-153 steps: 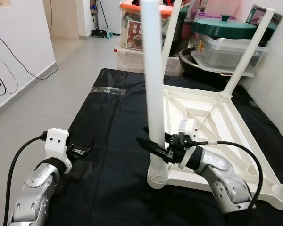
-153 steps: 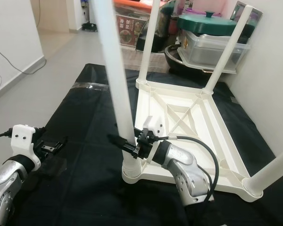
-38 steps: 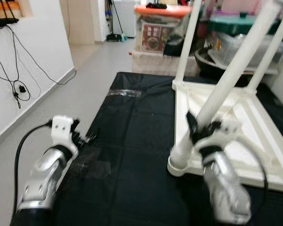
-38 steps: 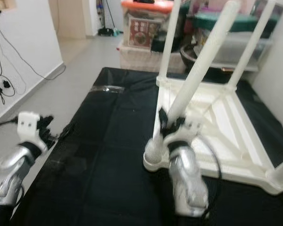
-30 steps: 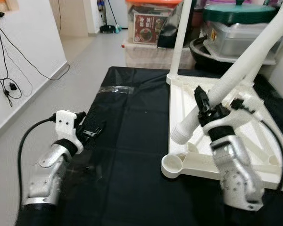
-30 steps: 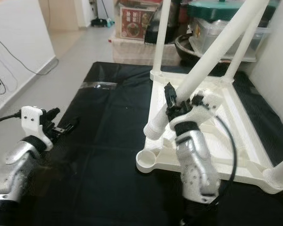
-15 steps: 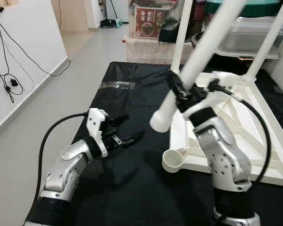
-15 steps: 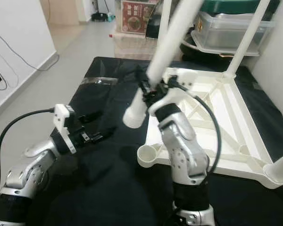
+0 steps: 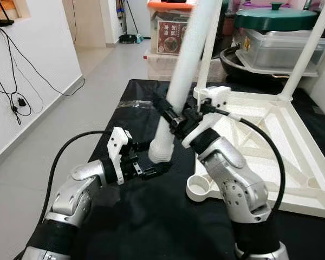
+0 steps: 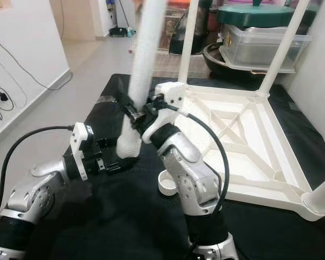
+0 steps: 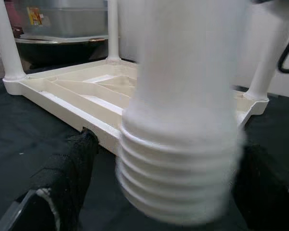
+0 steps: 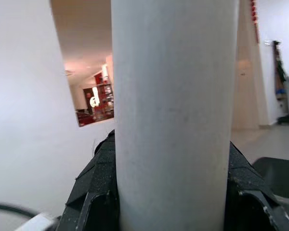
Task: Building children table
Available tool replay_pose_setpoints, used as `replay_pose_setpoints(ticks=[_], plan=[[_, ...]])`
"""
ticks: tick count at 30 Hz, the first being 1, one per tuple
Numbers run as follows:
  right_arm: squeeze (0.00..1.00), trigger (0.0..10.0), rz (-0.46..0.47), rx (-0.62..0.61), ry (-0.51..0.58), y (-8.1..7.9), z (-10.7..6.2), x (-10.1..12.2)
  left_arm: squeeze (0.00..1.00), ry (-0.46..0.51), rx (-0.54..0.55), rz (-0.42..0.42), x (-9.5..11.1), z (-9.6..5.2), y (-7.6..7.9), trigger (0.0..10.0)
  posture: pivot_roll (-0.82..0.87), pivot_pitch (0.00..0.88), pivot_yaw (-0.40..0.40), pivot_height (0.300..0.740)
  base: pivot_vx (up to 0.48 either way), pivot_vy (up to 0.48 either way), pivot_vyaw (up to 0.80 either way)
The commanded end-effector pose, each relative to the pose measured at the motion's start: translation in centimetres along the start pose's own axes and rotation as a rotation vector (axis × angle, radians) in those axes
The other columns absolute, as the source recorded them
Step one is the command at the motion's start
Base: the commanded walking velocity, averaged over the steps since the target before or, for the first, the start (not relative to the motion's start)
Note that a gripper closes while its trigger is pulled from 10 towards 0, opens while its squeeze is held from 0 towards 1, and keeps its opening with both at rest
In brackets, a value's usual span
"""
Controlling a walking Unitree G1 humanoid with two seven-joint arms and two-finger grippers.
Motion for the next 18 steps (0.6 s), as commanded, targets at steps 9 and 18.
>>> replay_pose_setpoints(ticks=[9, 18], plan=[[0.00, 0.0, 0.012, 0.070, 0.008, -2.1, 0.2, 0.2, 0.85, 0.000, -0.033, 0.015, 0.0, 1.1, -0.1, 0.0, 0.08, 0.000, -0.013, 0.740, 0.000, 0.000, 0.00], [0.00, 0.0, 0.004, 0.070, -0.031, -2.0, -0.2, -0.4, 0.83, -0.015, -0.100, 0.060, -0.5, 1.4, 1.1, 0.0, 0.08, 0.000, -0.018, 0.740, 0.000, 0.000, 0.00]])
Point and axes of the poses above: a point about 5 cm out from each wrist's last joint towards the gripper, its own z axis pointing out of the wrist towards the gripper, its own x axis along the axis of the wrist's last joint, y = z × x, the point moved 5 cm from there along z, pointing out of the wrist towards the gripper, and after that the axes turned 8 degrees about -z, right-handed, at the moved point
